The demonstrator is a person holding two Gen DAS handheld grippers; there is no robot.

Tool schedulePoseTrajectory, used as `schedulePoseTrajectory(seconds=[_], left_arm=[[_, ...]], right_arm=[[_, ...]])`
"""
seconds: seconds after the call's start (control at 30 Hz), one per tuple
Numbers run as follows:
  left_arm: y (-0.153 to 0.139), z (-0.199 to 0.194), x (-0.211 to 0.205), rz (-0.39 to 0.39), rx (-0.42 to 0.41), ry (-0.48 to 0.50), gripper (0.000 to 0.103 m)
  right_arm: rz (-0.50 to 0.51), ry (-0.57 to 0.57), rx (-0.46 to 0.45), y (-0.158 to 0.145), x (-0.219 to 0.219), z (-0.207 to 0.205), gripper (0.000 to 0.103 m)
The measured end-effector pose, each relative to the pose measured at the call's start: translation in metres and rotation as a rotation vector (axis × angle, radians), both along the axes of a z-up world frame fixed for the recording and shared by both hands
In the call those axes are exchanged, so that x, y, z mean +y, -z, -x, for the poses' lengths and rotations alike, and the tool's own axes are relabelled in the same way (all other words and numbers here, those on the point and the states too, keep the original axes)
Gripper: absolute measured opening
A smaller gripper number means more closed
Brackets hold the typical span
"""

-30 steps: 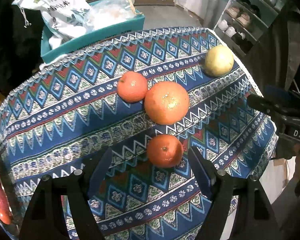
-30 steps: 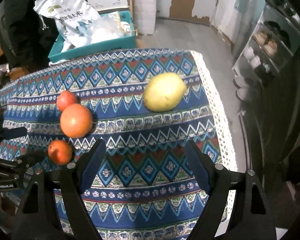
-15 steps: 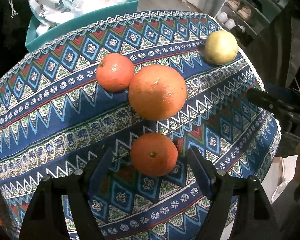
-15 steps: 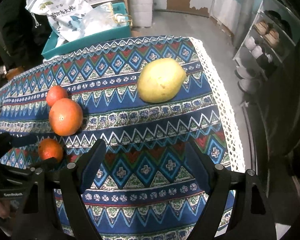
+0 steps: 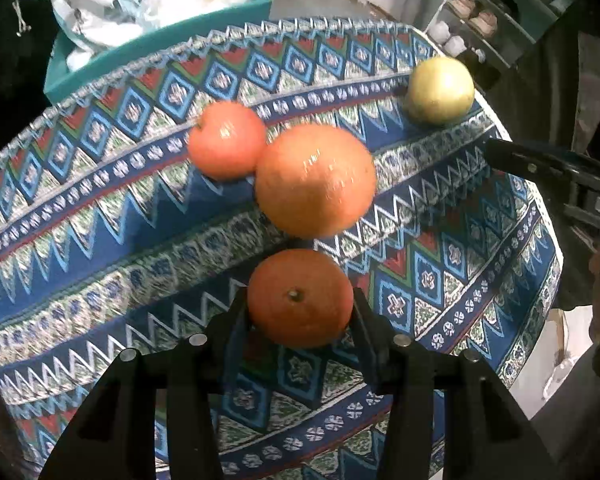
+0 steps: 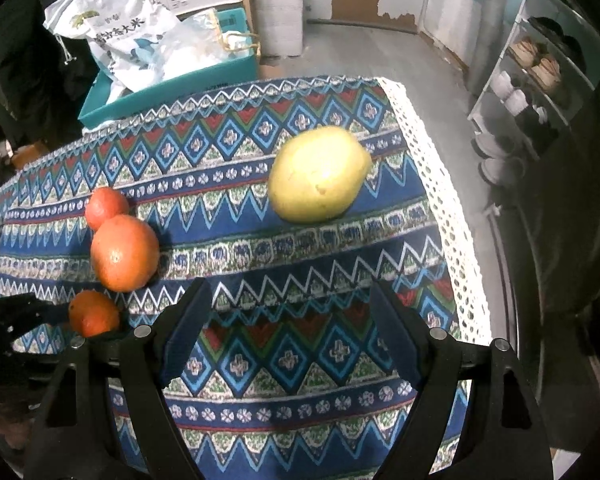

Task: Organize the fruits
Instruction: 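Grasp a tangerine with the left tool while the right tool grasps the small yellow pear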

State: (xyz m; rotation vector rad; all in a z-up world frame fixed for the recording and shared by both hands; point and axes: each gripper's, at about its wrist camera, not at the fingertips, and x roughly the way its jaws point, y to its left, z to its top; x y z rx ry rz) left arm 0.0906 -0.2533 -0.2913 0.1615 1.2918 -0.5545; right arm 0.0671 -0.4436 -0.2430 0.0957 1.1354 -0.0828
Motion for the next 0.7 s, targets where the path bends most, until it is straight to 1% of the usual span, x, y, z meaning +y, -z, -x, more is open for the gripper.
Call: schedulePoseTrajectory(seconds=[0.07, 0.2, 0.43, 0.57, 0.7], left_arm=[[-0.008, -0.004, 0.006, 0.019, -0.018, -0.012, 0.048], [-0.018, -0.017, 0.015, 0.038, -0.027, -0.053, 0.048], [-0.023, -0.039, 0.035, 0.063, -0.032, -0.137, 0.048], [-0.029, -0.053, 0.044, 0.064, -0.039, -0.160, 0.048], [-0.030, -0.061, 0.047, 0.065, -0.048, -0.176, 0.048]], right_arm=[[-0.009, 0.007, -0.003, 0.000, -0.002, -0.005, 0.081], [-0.056, 0.037, -0.014, 0.002, -0.010, -0.018, 0.082], [-0.075, 0.075, -0.016, 0.008, -0.023, -0.046, 0.082], [-0.075, 0.095, 0.004, 0.015, -0.031, -0.061, 0.082], [-0.088, 0.096, 0.000, 0.021, -0.036, -0.072, 0.082]])
